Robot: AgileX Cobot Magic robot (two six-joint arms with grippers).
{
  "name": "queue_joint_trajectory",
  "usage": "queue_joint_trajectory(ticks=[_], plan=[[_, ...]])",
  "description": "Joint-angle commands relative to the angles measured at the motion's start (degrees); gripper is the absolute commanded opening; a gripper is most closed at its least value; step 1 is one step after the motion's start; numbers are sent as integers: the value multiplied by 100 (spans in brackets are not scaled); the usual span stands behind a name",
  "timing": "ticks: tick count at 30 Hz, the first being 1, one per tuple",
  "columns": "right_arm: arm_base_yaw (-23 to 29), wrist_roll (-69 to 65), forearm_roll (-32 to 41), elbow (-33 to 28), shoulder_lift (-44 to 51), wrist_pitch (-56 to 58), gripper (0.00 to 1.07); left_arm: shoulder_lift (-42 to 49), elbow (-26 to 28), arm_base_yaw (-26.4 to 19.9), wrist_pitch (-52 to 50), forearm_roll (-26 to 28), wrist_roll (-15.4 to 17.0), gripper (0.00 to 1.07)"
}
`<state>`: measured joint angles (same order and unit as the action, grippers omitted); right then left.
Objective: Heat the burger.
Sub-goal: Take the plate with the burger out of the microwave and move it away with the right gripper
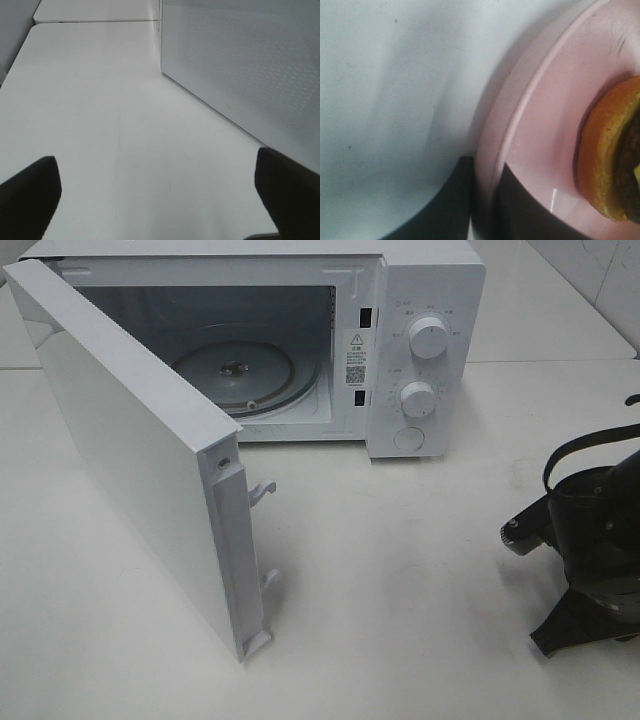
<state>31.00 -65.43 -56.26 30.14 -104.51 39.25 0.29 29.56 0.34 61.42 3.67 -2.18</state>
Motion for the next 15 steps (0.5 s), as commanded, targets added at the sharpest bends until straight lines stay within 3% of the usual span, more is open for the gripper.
queue_joint_trajectory(ticks=[1,7,15], plan=[[-34,-109,-120,17,-69,166,8,23,0,-11,11,6,6,98],[-34,-138,-120,17,-367,52,14,23,0,-11,11,6,6,98],[-11,-74,-40,29,-252,57,38,23,0,-11,11,6,6,98]])
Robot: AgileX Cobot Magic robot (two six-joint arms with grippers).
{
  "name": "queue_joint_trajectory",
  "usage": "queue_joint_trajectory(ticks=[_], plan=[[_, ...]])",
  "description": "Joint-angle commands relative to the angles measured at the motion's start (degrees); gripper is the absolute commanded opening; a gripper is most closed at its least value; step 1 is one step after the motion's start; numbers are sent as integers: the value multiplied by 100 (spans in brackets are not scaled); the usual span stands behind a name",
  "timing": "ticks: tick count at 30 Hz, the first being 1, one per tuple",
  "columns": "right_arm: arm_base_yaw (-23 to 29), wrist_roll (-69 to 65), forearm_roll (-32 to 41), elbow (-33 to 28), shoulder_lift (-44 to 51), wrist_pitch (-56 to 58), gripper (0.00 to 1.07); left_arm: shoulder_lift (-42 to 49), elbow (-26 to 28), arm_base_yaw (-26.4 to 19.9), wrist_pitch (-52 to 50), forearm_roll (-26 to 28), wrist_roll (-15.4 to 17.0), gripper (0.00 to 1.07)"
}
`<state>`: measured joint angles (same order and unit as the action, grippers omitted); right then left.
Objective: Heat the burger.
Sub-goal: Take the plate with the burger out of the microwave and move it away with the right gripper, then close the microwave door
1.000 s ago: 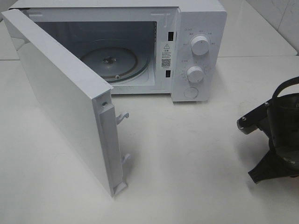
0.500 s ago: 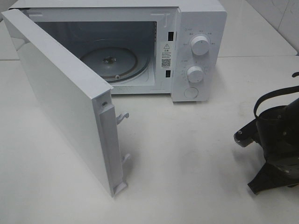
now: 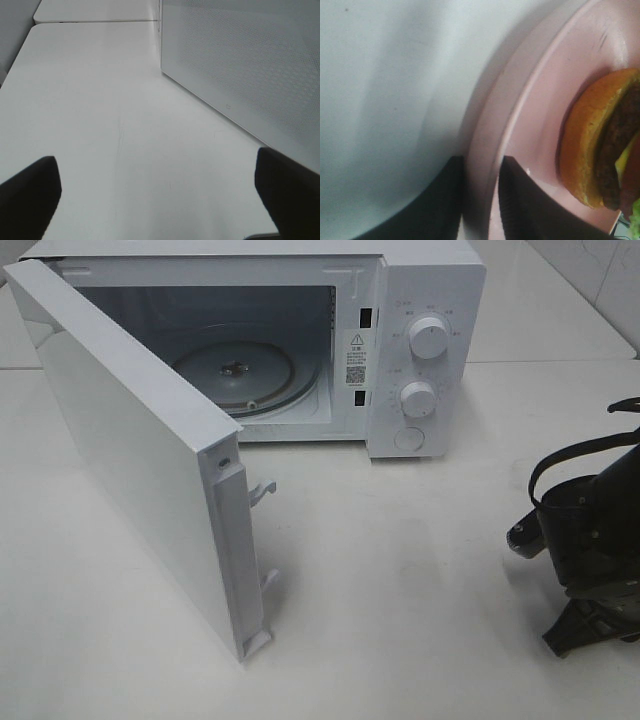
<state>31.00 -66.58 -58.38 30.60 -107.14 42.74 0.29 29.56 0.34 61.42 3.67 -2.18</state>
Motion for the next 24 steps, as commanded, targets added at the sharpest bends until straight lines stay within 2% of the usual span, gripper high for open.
queue_joint_trajectory(ticks=[1,19,24], plan=[[-11,143,275,-17,109,-286,43,23,0,-11,11,6,6,98],[-11,2103,1627,493,1782,361,46,23,0,-11,11,6,6,98],[-11,2819,2172,665,2469,304,53,23,0,-11,11,6,6,98]])
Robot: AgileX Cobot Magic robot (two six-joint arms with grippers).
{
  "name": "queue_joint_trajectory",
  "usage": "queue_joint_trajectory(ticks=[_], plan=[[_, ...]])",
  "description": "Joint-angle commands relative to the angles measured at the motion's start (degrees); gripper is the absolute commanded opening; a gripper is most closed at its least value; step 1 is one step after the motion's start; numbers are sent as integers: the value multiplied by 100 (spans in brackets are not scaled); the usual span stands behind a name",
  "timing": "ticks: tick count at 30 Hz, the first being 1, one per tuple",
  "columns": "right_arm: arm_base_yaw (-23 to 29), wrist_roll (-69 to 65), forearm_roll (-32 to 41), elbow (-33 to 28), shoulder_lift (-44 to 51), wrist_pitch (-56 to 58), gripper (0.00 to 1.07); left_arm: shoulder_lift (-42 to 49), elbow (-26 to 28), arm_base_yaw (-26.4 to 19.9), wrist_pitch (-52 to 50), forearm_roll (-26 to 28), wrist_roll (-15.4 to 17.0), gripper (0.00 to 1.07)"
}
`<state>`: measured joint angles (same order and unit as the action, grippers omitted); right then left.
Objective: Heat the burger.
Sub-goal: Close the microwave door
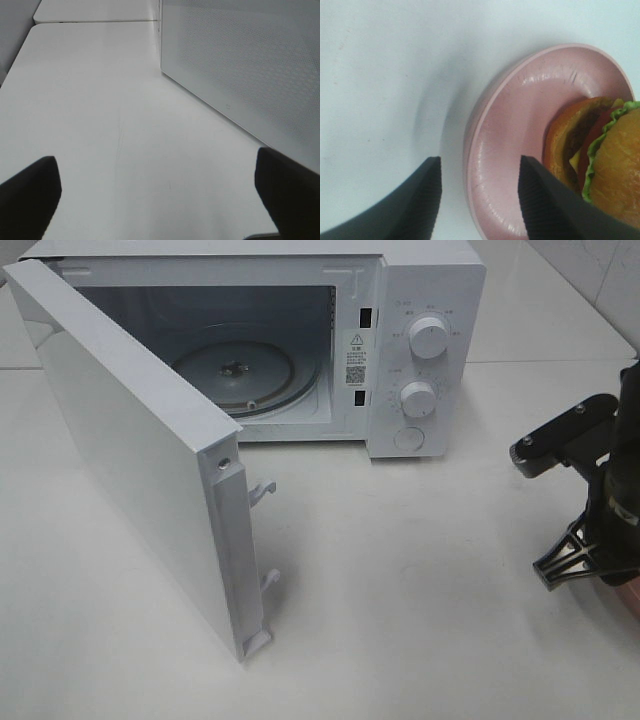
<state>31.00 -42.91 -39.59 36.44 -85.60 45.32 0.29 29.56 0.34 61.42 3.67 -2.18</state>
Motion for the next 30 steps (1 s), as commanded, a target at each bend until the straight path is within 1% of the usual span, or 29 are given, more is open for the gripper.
queue_joint_trajectory(ticks=[1,2,3,4,5,6,7,8,9,11,13,14,16,17,19,21,22,25,26,28,29,30], plan=[[-11,773,584,149,590,-23,60,23,0,-11,11,6,6,98],[-11,905,710,166,705,-63,63,23,0,-11,11,6,6,98],[-11,905,710,166,705,-63,63,23,0,-11,11,6,6,98],[-11,1232,1026,223,963,-86,70,23,0,-11,11,6,6,98],[-11,1232,1026,223,963,-86,70,23,0,-11,11,6,6,98],[-11,1599,1358,281,1197,-80,76,23,0,-11,11,6,6,98],[-11,1759,1484,298,1295,-74,78,23,0,-11,11,6,6,98],[-11,1759,1484,298,1295,-74,78,23,0,-11,11,6,6,98],[-11,1994,1765,338,1495,-40,81,23,0,-11,11,6,6,98],[-11,2131,1902,350,1616,-17,81,23,0,-11,11,6,6,98],[-11,2630,2389,350,2091,195,80,23,0,-11,11,6,6,98],[-11,2630,2389,350,2091,195,80,23,0,-11,11,6,6,98],[-11,3037,2813,350,2498,309,79,23,0,-11,11,6,6,98],[-11,3037,2813,350,2498,309,79,23,0,-11,11,6,6,98],[-11,3226,3083,350,2945,401,79,23,0,-11,11,6,6,98],[-11,3277,3157,350,3105,430,79,23,0,-11,11,6,6,98],[-11,3352,3220,350,3432,521,78,23,0,-11,11,6,6,98],[-11,3352,3226,350,3552,573,78,23,0,-11,11,6,6,98],[-11,3352,3226,350,3879,733,78,23,0,-11,11,6,6,98],[-11,3358,3226,350,4016,819,78,23,0,-11,11,6,6,98],[-11,3380,3226,350,4423,934,78,23,0,-11,11,6,6,98],[-23,3403,3220,350,4635,985,78,23,0,-11,11,6,6,98]])
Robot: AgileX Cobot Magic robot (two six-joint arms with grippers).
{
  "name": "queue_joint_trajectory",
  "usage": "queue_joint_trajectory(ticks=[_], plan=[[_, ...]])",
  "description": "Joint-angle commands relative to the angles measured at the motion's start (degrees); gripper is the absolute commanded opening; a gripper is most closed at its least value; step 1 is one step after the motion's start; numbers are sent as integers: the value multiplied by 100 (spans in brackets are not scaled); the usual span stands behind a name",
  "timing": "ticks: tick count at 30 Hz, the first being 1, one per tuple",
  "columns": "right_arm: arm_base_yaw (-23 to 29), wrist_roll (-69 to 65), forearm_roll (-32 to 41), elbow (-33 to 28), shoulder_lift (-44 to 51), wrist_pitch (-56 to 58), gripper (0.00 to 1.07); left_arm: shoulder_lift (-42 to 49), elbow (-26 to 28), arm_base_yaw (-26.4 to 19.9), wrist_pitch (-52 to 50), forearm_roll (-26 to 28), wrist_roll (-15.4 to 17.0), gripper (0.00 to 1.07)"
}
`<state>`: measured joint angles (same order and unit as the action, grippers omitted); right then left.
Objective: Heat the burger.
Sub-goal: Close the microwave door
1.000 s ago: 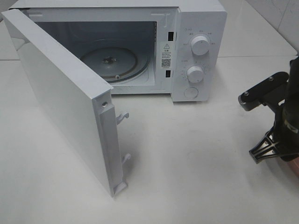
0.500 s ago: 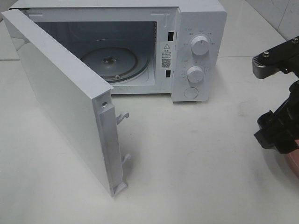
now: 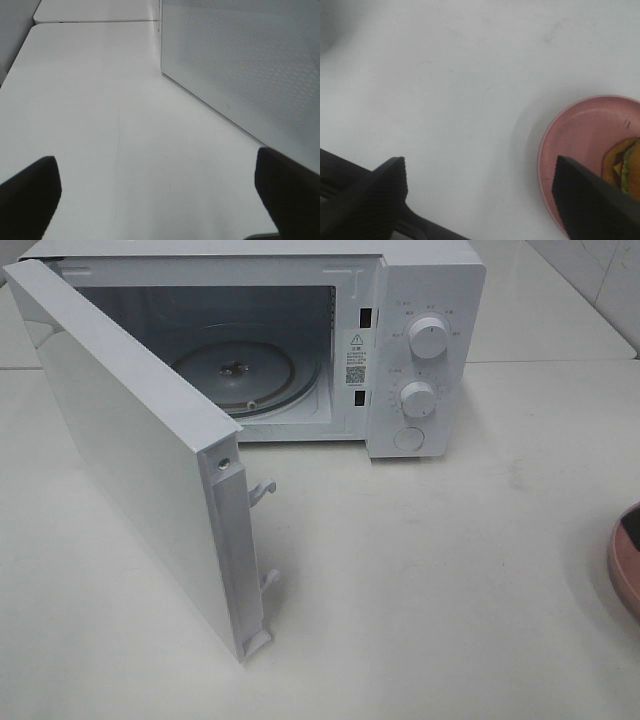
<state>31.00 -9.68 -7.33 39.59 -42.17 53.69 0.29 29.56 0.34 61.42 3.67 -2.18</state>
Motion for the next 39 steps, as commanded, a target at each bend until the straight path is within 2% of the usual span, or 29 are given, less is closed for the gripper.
queue_joint_trajectory(ticks=[1,3,4,7,9,12,14,20,29,39], plan=[[-132,143,40,-11,647,201,78,23,0,-11,11,6,6,98],[-252,178,103,-63,842,212,77,23,0,-11,11,6,6,98],[-516,344,229,-183,1203,269,77,23,0,-11,11,6,6,98],[-688,424,321,-264,1409,298,77,23,0,-11,11,6,6,98],[-1243,607,699,-579,2189,298,76,23,0,-11,11,6,6,98],[-1358,607,733,-647,2389,298,76,23,0,-11,11,6,6,98],[-1730,607,814,-859,3094,304,76,23,0,-11,11,6,6,98],[-2263,607,814,-1100,3982,327,76,23,0,-11,11,6,6,98],[-2693,596,825,-1100,4423,327,76,29,0,-11,11,6,6,98],[-2693,579,825,-1100,4423,321,76,29,0,-11,11,6,11,98]])
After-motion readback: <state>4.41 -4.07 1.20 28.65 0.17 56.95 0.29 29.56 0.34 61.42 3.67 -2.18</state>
